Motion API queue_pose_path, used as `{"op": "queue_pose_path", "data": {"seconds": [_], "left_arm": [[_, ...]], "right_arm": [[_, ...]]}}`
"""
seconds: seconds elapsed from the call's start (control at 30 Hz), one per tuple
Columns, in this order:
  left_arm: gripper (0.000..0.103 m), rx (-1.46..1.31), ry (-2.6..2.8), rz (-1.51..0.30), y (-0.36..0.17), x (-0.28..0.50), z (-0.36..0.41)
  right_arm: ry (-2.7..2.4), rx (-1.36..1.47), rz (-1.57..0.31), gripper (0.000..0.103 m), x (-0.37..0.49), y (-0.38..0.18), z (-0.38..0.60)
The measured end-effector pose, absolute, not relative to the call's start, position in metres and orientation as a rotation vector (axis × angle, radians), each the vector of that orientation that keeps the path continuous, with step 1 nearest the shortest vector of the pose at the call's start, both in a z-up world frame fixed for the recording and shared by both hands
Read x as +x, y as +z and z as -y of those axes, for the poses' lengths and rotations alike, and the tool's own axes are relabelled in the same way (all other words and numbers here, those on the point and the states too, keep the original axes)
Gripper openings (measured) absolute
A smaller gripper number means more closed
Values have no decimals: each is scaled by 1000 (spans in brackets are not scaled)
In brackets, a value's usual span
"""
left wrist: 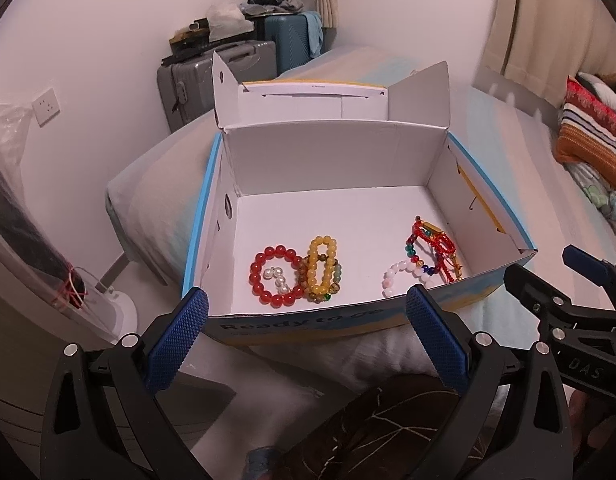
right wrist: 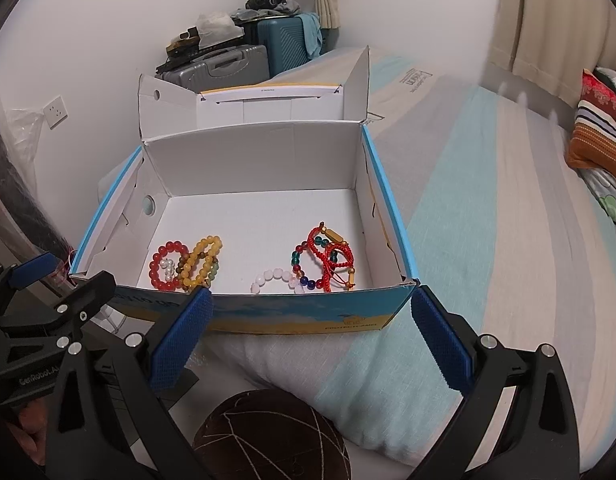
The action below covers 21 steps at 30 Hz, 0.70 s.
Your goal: Organize jewelry
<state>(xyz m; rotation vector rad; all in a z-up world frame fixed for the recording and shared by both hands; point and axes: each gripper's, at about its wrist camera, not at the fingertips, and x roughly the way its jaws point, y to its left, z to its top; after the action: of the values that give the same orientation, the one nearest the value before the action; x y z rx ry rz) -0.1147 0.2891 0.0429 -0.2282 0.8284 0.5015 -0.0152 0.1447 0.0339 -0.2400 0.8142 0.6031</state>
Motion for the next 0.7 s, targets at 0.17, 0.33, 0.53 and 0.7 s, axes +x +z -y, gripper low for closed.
{"op": "queue_pose_path", "data": {"seconds": [0.17,0.33,0.53,0.7], "left_arm": [[97,-239,510,-822,44,-116,-291],[97,-270,495,-846,41,-115,-294],[97,-273,498,-838,41,-115,-295],[97,-289,494,-846,40,-116,-297]], "right_arm": [[602,-241,-813,95,-15,34,-144],[602,-241,-815,95,-16,33,-144],[603,-244,-813,95,-15,32,-144],[602,-240,-816,95,-16,31,-144]]}}
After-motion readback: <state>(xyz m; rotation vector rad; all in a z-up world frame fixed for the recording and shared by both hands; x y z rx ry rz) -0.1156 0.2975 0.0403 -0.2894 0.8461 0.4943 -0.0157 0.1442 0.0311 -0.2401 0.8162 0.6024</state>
